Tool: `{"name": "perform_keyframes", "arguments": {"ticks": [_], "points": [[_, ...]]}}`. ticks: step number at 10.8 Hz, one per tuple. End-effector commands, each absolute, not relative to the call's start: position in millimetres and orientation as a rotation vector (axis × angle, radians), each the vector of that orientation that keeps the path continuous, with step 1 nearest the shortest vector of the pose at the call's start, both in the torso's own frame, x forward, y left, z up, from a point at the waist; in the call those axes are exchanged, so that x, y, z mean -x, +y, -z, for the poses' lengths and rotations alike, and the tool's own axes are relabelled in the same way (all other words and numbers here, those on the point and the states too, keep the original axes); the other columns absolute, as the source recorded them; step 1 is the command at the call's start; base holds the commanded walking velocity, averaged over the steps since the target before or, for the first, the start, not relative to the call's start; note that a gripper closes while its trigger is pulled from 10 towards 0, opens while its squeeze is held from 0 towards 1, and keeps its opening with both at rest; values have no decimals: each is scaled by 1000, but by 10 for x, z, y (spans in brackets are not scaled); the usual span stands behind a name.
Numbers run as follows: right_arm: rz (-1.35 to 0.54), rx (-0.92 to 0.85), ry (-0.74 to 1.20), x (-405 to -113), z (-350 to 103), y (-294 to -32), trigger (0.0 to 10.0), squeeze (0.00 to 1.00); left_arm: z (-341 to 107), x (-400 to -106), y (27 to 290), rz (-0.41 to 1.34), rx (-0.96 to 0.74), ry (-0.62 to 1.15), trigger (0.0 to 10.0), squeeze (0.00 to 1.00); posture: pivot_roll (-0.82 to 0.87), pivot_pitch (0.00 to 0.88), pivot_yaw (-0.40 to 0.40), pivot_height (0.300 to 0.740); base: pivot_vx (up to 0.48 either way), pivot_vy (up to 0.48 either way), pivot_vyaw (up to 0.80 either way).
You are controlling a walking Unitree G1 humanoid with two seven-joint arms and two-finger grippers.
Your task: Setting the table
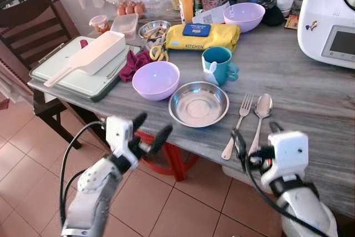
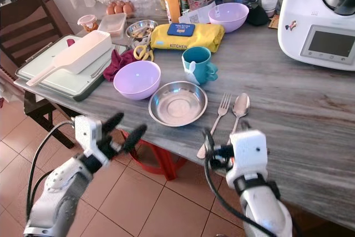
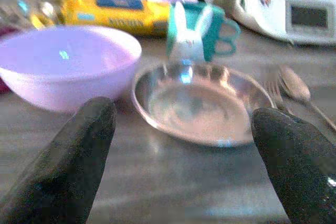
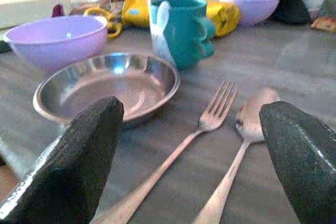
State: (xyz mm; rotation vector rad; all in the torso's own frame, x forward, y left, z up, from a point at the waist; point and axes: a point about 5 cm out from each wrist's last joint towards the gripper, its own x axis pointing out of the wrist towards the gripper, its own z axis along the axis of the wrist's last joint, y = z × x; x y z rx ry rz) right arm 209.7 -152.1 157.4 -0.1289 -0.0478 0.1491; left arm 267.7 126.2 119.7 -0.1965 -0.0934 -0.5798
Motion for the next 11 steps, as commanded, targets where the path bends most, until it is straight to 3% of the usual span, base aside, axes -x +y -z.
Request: {"name": "perform_keyframes", "arguments": {"ticks": [1, 3, 4, 5, 7, 10, 11], "points": [[-155, 137, -63, -2118, -1581, -1500, 10000, 1000, -1183, -2667, 1315, 534, 150, -74, 10000, 0, -156, 79, 156, 740, 0, 0, 0], [-167, 173, -74, -2171, -1585, -1463, 10000, 1000, -1151, -2661, 1326, 490, 122, -55, 10000, 0, -149, 76, 151, 740, 0, 0, 800], [-167, 172, -76, -2179, -1583, -1454, 10000, 737, -1156, -2681, 1343, 462, 117, -54, 10000, 0, -149, 77, 149, 740, 0, 0, 800], [-181, 175, -83, -2198, -1580, -1412, 10000, 243, -1136, -2724, 1347, 400, 82, -37, 10000, 0, -149, 80, 150, 740, 0, 0, 800], [-192, 189, -91, -2205, -1579, -1386, 10000, 125, -1140, -2737, 1321, 380, 51, -48, 10000, 0, -148, 79, 153, 740, 0, 0, 800], [-202, 202, -107, -2240, -1582, -1367, 10000, 129, -1111, -2790, 1373, 290, 22, -44, 10000, 0, -146, 75, 157, 740, 0, 0, 800], [-235, 228, -121, -2286, -1586, -1340, 10000, 0, -1092, -2806, 1388, 257, 11, -44, 10000, 0, -146, 75, 157, 740, 0, 0, 800]]}}
